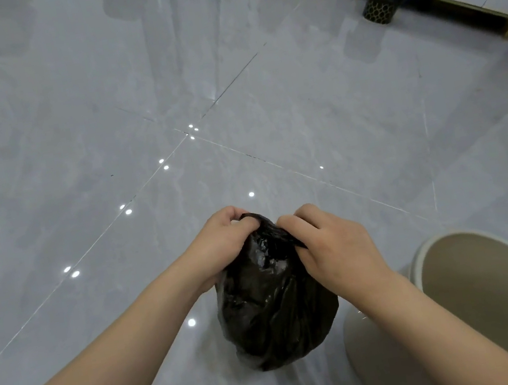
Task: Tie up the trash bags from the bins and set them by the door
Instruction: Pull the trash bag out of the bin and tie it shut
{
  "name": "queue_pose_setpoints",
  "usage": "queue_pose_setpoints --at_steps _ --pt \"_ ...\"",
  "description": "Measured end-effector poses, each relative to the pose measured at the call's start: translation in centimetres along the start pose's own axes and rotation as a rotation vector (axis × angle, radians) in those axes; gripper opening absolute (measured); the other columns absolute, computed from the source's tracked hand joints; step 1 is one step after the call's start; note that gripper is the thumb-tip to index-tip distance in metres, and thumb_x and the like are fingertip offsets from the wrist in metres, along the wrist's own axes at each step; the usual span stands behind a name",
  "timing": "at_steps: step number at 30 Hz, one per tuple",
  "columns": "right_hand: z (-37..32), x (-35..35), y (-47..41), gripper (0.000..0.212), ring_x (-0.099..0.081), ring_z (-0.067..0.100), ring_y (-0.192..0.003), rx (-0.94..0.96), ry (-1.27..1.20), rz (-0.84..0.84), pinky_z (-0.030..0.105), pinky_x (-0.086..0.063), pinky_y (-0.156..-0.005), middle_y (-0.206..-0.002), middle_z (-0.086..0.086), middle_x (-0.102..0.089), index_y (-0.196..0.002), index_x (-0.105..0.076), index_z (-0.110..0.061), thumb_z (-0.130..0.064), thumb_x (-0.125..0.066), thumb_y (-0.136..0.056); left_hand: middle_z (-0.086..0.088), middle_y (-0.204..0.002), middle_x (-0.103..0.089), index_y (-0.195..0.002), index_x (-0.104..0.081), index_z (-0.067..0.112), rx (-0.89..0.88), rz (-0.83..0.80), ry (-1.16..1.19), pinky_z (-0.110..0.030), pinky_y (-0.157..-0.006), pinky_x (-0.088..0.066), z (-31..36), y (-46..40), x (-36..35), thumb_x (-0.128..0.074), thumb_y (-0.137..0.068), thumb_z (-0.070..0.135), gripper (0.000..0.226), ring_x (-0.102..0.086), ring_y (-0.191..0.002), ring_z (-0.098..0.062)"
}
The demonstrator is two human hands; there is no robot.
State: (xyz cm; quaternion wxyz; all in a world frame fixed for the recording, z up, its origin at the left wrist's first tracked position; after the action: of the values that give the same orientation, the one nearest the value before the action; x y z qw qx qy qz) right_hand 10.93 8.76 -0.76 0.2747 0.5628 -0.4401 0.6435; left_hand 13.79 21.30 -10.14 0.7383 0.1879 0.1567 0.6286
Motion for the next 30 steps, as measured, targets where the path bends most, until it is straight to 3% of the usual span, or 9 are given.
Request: queue_pose_setpoints --at_steps 3,6,10,13,16,19,22,26,30 --pt "1.5 -0.9 0.1 0.023 -0.058 0.015 -0.072 -0.144 -0.101 -0.105 0.031 -0.048 -0.054 -0.094 -0.010 -0.057 -0.100 -0.062 -0.027 -0.026 -0.047 -0.083 -0.006 -0.101 -0.068 -0.118 -0.049 0.025 -0.002 -0.127 0.040 -0.027 -0.071 -0.050 -0.1 1.0 -0.8 -0.072 -0.070 0.038 0.055 -0.069 -0.087 -0.016" --pt "3.3 -2.8 0.6 0.019 -0.059 0.009 -0.083 -0.415 -0.483 -0.239 0.030 -0.050 -0.072 -0.091 -0.014 -0.061 -0.095 -0.064 -0.030 -0.021 -0.054 -0.083 -0.002 -0.113 -0.059 -0.126 -0.035 0.028 -0.022 -0.181 -0.023 -0.024 -0.077 -0.052 -0.4 1.6 -1.6 -0.083 -0.068 0.033 0.076 -0.067 -0.097 -0.012" --pt "3.5 -4.0 1.3 0.015 -0.065 0.012 -0.069 -0.672 -0.919 -0.294 0.030 -0.051 -0.059 -0.073 -0.008 -0.068 -0.084 -0.068 -0.027 -0.014 -0.061 -0.083 -0.009 -0.109 -0.069 -0.117 -0.056 0.014 -0.124 -0.151 -0.016 -0.041 -0.093 -0.053 0.1 1.3 -2.0 -0.081 -0.073 0.017 0.051 -0.069 -0.099 -0.019" --pt "3.0 -3.9 1.6 0.011 -0.065 0.010 -0.065 -0.766 -1.157 -0.281 0.019 -0.046 -0.052 -0.076 -0.002 -0.069 -0.094 -0.066 -0.018 -0.010 -0.063 -0.087 -0.015 -0.099 -0.071 -0.104 -0.062 0.014 -0.196 -0.051 -0.012 -0.043 -0.088 -0.056 1.1 1.4 -1.2 -0.074 -0.078 0.006 0.030 -0.071 -0.089 -0.026" --pt "2.9 -4.0 2.3 0.010 -0.068 0.012 -0.064 -0.878 -1.369 -0.251 0.019 -0.048 -0.049 -0.076 0.004 -0.071 -0.101 -0.063 -0.011 -0.012 -0.062 -0.091 -0.004 -0.091 -0.072 -0.098 -0.066 0.024 -0.219 -0.039 -0.157 -0.041 -0.085 -0.056 1.2 1.3 -1.2 -0.071 -0.075 0.012 0.026 -0.069 -0.084 -0.018" --pt "3.0 -4.6 3.0 0.008 -0.065 0.013 -0.057 -0.965 -1.389 -0.277 0.019 -0.046 -0.046 -0.074 0.007 -0.069 -0.094 -0.064 -0.008 -0.016 -0.060 -0.093 0.009 -0.077 -0.069 -0.088 -0.068 0.034 -0.256 -0.020 -0.509 -0.037 -0.097 -0.041 0.9 1.3 -1.6 -0.059 -0.073 0.029 0.017 -0.061 -0.091 -0.015" --pt "3.7 -4.9 3.6 0.011 -0.057 0.007 -0.043 -1.008 -1.333 -0.317 0.015 -0.038 -0.038 -0.070 0.006 -0.066 -0.083 -0.060 -0.009 -0.013 -0.060 -0.094 0.011 -0.089 -0.058 -0.090 -0.063 0.031 -0.369 0.096 -0.772 -0.035 -0.099 -0.026 1.6 1.8 -1.5 -0.048 -0.077 0.037 0.021 -0.045 -0.101 -0.017" --pt "4.0 -5.2 4.3 0.010 -0.054 0.006 -0.036 -1.039 -1.324 -0.344 0.015 -0.033 -0.034 -0.063 0.004 -0.067 -0.092 -0.053 -0.011 -0.009 -0.063 -0.091 0.013 -0.106 -0.058 -0.089 -0.053 0.031 -0.523 0.098 -0.608 -0.034 -0.106 -0.023 3.0 2.8 -1.7 -0.046 -0.077 0.027 0.015 -0.040 -0.108 -0.009" --pt "3.8 -5.2 4.1 0.015 -0.057 0.007 -0.041 -1.010 -1.327 -0.338 0.016 -0.035 -0.035 -0.071 0.008 -0.068 -0.103 -0.054 -0.007 -0.009 -0.064 -0.091 0.000 -0.084 -0.062 -0.085 -0.053 0.031 -0.373 -0.046 -0.454 -0.040 -0.100 -0.035 1.7 2.4 -2.4 -0.049 -0.081 0.021 0.011 -0.049 -0.094 -0.006"
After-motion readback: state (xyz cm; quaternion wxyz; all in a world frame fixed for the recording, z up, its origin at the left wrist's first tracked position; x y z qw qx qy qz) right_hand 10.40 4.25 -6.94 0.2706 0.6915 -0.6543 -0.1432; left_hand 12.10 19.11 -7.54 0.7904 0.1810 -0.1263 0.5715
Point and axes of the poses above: each hand's wrist, its own y-axis away from the middle knuckle, its own x-axis out of the back of the hand, z = x × y, the point moved 10 cm from there along -y, towards the middle knuckle
